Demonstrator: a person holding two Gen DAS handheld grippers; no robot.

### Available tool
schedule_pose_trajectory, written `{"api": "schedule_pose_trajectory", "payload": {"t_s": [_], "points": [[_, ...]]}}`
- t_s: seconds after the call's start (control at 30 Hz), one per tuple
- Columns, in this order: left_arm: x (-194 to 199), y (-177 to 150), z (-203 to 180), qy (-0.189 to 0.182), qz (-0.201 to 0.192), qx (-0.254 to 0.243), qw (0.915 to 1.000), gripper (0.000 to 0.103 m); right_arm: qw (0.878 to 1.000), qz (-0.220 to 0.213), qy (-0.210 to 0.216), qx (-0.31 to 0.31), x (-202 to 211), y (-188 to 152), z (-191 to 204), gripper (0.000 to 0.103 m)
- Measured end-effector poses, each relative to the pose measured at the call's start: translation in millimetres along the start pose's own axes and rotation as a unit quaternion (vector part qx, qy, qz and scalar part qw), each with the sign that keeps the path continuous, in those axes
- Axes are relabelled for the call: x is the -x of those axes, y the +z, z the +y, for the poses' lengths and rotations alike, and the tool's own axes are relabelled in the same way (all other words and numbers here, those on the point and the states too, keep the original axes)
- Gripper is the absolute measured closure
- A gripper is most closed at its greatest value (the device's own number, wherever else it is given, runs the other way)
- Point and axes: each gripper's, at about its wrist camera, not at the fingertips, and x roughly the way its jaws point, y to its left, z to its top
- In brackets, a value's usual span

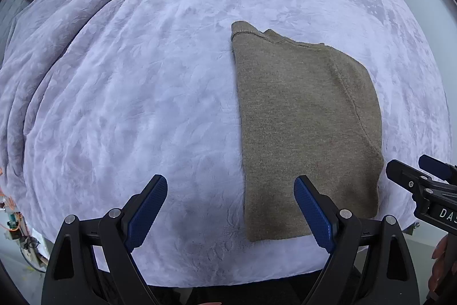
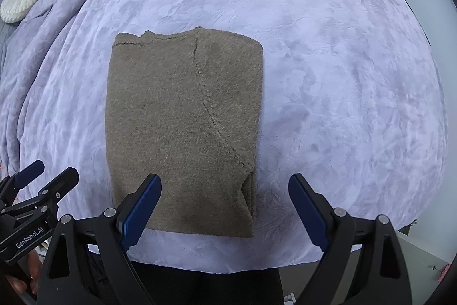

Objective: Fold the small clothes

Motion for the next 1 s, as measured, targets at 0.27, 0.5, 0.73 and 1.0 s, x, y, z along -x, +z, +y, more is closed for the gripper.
{"api": "schedule_pose_trajectory", "payload": {"t_s": [0.27,0.5,0.73,1.0], "points": [[0.8,-0.6,-1.2,0.000,0.000,0.000,1.0000,0.012,1.000,0.000,0.000,0.001,0.3,0.1,-0.1,0.011],[0.6,-2.3,-2.2,0.001,0.001,0.000,1.0000,0.012,1.000,0.000,0.001,0.003,1.3,-0.1,1.1,0.011],[0.9,-2.9,-2.6,0.002,0.000,-0.001,1.0000,0.012,1.000,-0.001,0.001,0.003,1.7,-0.7,1.7,0.011],[1.5,-4.5,-2.6,0.001,0.000,0.001,1.0000,0.012,1.000,0.000,0.002,0.003,1.7,-0.9,1.3,0.011]]}}
